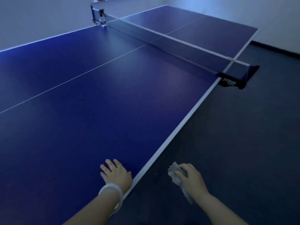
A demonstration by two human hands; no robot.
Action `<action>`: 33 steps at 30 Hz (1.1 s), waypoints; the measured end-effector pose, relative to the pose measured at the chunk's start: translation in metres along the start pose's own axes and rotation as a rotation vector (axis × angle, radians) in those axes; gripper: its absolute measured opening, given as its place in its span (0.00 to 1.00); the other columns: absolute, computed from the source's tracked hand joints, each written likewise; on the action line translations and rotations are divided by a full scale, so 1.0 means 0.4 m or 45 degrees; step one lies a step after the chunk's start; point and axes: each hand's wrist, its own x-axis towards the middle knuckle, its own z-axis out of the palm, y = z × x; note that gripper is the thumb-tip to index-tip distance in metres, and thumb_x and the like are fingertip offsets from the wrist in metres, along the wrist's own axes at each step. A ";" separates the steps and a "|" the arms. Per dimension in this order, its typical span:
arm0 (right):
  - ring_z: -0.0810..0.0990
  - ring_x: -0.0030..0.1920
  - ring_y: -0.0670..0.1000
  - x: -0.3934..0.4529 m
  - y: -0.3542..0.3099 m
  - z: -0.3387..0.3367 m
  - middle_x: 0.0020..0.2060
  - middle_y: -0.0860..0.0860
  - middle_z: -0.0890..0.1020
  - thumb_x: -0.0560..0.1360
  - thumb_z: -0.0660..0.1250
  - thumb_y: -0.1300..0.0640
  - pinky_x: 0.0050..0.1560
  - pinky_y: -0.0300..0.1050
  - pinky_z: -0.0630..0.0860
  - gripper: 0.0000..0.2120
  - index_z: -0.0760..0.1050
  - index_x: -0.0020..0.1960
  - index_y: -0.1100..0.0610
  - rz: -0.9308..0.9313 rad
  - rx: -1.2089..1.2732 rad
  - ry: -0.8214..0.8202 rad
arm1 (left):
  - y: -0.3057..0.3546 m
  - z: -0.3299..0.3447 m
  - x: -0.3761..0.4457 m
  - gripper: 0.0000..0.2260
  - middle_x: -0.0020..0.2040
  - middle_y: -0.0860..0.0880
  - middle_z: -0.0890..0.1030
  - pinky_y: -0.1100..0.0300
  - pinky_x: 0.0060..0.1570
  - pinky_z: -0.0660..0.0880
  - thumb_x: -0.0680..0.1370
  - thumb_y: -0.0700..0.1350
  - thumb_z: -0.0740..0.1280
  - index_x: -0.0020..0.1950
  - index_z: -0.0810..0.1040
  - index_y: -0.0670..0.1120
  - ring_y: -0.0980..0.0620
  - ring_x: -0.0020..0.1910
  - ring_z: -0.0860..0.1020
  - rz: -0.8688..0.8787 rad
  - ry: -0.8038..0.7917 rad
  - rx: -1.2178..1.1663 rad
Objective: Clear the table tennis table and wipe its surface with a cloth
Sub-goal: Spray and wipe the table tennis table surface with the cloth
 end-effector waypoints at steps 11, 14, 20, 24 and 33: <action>0.77 0.45 0.41 -0.037 0.220 -0.329 0.45 0.43 0.76 0.78 0.67 0.53 0.41 0.31 0.68 0.02 0.77 0.46 0.47 0.195 0.023 0.196 | 0.498 -0.027 -0.182 0.13 0.62 0.47 0.74 0.51 0.59 0.74 0.83 0.48 0.56 0.64 0.73 0.45 0.48 0.57 0.75 0.895 -0.160 0.055; 0.77 0.45 0.42 -0.034 0.302 -0.458 0.46 0.44 0.75 0.78 0.67 0.53 0.42 0.33 0.70 0.02 0.77 0.47 0.49 0.217 0.039 0.248 | 0.685 -0.013 -0.245 0.13 0.59 0.46 0.75 0.50 0.58 0.74 0.83 0.49 0.57 0.61 0.74 0.44 0.47 0.56 0.76 0.957 -0.179 0.031; 0.77 0.45 0.45 0.006 0.456 -0.752 0.47 0.47 0.76 0.78 0.67 0.53 0.44 0.39 0.74 0.05 0.78 0.45 0.53 0.222 0.042 0.349 | 1.030 0.012 -0.346 0.14 0.60 0.46 0.76 0.51 0.58 0.75 0.82 0.49 0.58 0.62 0.74 0.43 0.47 0.55 0.77 0.999 -0.168 -0.025; 0.76 0.45 0.43 0.070 0.516 -0.929 0.47 0.46 0.75 0.78 0.67 0.52 0.43 0.35 0.70 0.05 0.78 0.48 0.53 0.180 -0.015 0.417 | 1.194 0.014 -0.381 0.15 0.61 0.46 0.75 0.51 0.59 0.74 0.82 0.50 0.58 0.64 0.73 0.44 0.47 0.56 0.76 0.990 -0.147 -0.057; 0.73 0.43 0.41 0.356 0.581 -1.273 0.45 0.45 0.73 0.77 0.68 0.52 0.39 0.28 0.64 0.05 0.78 0.48 0.53 0.094 -0.087 0.500 | 1.572 -0.023 -0.309 0.18 0.65 0.47 0.72 0.50 0.64 0.70 0.82 0.53 0.59 0.69 0.70 0.46 0.48 0.62 0.73 1.029 -0.067 -0.011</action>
